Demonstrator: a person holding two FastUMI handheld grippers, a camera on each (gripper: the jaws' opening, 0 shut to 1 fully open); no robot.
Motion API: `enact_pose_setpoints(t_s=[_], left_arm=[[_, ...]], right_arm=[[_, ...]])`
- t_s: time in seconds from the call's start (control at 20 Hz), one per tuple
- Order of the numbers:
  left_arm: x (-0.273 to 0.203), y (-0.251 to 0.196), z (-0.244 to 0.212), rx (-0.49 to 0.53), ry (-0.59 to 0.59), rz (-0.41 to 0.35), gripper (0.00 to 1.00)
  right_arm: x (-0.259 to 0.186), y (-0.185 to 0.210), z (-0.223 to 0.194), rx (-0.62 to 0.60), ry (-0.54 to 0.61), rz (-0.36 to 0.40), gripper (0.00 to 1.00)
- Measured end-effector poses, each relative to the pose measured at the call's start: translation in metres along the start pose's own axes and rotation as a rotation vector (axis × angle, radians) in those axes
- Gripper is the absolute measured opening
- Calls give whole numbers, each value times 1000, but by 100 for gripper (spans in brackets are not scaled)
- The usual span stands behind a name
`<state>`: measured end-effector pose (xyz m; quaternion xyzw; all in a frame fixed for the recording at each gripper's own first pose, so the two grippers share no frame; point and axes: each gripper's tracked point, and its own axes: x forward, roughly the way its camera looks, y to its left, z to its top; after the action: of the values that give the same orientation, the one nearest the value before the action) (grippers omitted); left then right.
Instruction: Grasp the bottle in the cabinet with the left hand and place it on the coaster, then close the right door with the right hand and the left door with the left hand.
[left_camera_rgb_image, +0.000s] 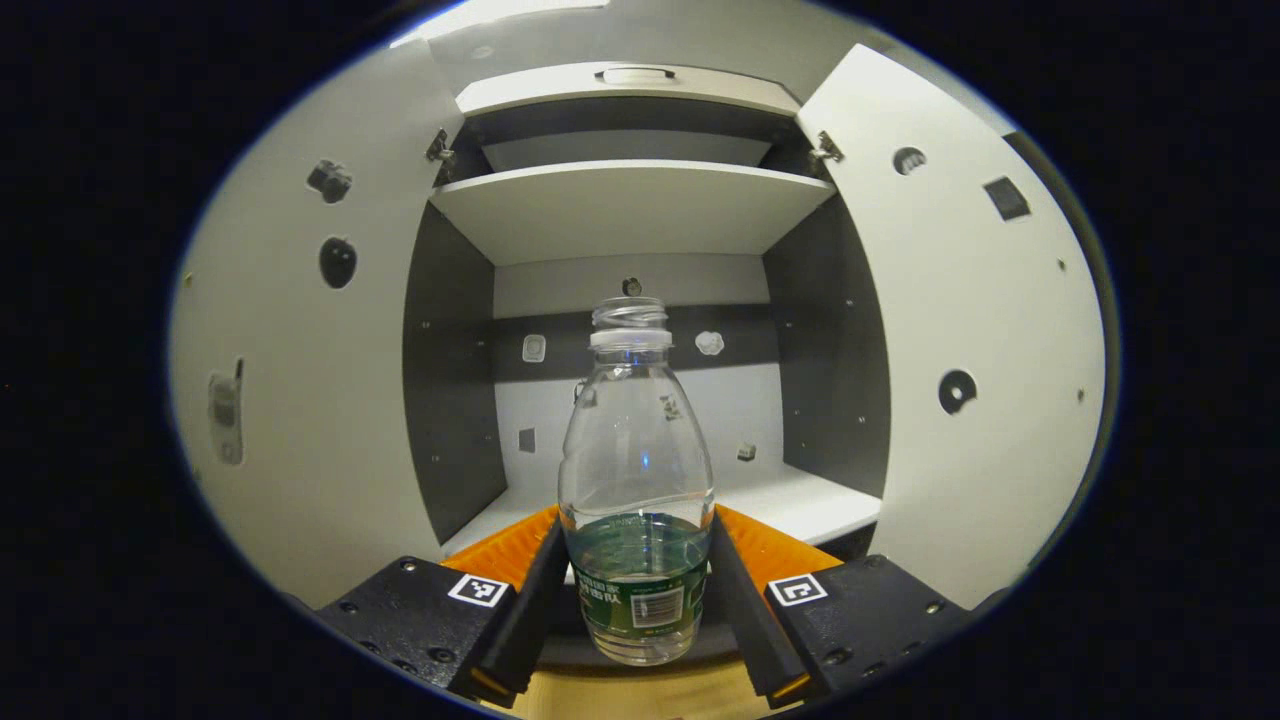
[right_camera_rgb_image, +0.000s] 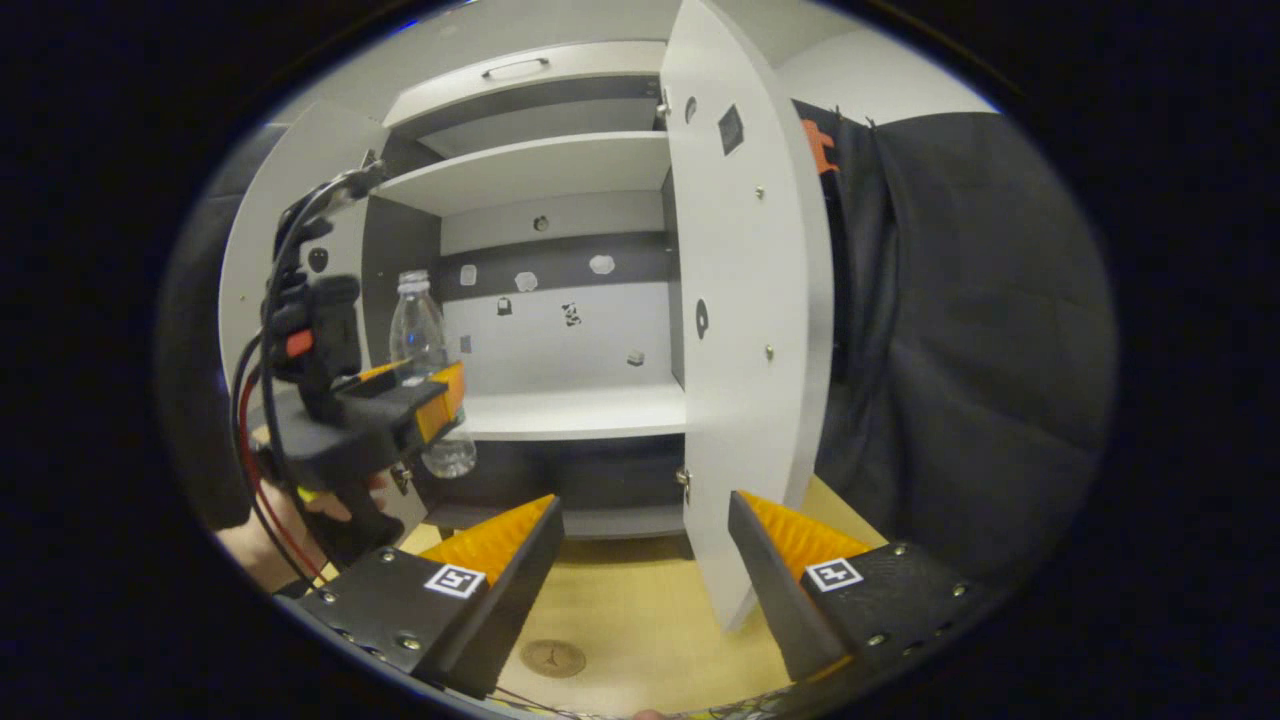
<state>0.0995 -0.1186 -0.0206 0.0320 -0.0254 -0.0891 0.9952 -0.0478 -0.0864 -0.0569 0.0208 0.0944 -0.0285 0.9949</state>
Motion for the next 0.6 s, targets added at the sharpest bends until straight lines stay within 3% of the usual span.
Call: enact_pose_setpoints(t_s=[0.25,0.6], left_arm=[[-60,-37,-71,4,71,-38,80],[-100,-66,-161,-3,179,-66,80]], right_arm=[[-11,-43,-20,13,61,-21,100],[-17,-96,-52,-5,157,-87,100]])
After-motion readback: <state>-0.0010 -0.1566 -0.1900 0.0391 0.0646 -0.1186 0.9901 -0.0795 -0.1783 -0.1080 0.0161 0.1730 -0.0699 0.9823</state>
